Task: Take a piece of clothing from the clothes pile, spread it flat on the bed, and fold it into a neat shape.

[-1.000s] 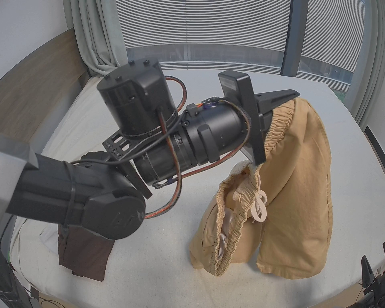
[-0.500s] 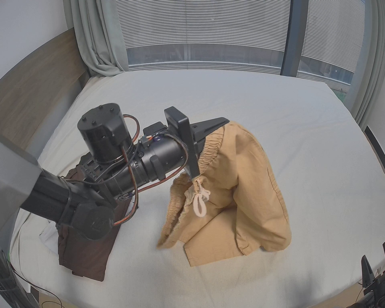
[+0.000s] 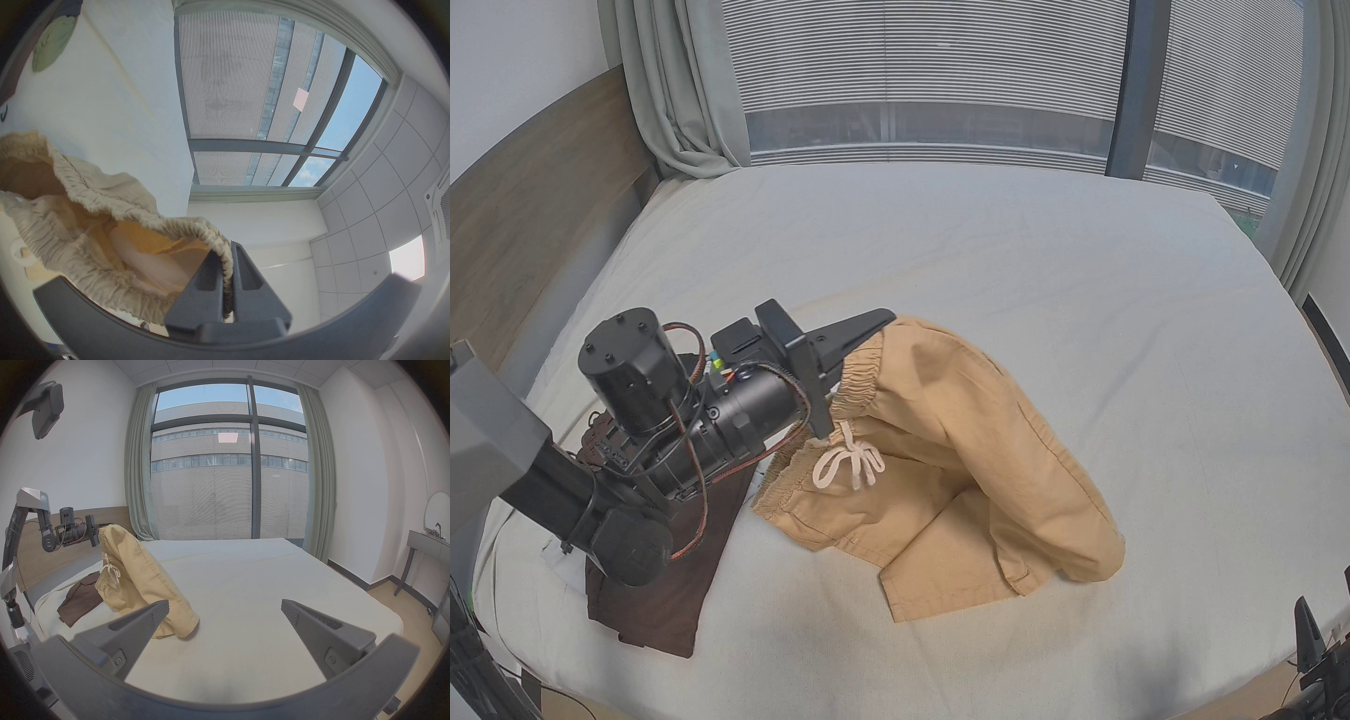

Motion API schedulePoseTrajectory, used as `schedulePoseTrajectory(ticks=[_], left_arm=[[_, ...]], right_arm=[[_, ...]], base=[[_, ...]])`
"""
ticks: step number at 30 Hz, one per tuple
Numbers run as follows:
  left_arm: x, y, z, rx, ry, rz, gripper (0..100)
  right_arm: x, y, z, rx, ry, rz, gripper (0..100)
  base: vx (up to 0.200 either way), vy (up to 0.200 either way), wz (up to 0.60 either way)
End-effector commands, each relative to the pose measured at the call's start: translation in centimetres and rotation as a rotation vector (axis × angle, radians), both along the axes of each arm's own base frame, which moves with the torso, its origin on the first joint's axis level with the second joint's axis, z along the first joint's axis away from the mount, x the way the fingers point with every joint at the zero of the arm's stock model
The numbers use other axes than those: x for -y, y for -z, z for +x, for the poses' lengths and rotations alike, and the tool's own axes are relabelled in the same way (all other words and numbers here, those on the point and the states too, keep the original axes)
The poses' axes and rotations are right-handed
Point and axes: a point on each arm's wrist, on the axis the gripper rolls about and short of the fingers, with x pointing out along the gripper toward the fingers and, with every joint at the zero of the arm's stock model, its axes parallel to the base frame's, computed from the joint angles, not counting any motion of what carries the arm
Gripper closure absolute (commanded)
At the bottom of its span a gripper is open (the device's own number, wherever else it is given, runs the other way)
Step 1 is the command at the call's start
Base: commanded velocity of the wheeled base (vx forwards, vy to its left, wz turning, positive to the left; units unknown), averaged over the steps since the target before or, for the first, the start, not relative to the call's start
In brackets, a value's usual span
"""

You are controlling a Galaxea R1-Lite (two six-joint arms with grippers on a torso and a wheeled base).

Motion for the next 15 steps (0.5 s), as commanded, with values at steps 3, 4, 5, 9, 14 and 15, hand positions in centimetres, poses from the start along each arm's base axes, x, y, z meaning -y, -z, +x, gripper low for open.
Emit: schedulePoseTrajectory(ticks=[3,4,5,9,14,15], left_arm=[[-2.5,1.8,-0.1,-0.020,-0.061,0.016,100],[-3.0,2.2,-0.3,-0.022,-0.074,0.023,100],[-3.4,2.6,-0.4,-0.022,-0.086,0.036,100],[-4.6,4.4,-0.3,-0.004,-0.137,0.134,100],[-5.7,5.0,-0.6,0.008,-0.174,0.183,100],[-6.1,5.0,-0.7,0.006,-0.187,0.191,100]], right_arm=[[0.0,0.5,0.0,-0.003,0.000,0.000,0],[0.0,0.5,0.0,-0.003,0.000,0.000,0],[0.0,0.5,0.0,-0.003,0.000,0.000,0],[0.0,0.5,0.0,-0.003,0.000,-0.002,0],[0.0,0.5,0.0,-0.003,0.000,-0.002,0],[0.0,0.5,0.0,-0.003,0.000,-0.002,0]], base=[[0.000,0.000,0.00],[0.000,0.000,0.00],[0.000,0.000,0.00],[0.000,0.000,0.00],[0.000,0.000,0.00],[0.000,0.000,0.00]])
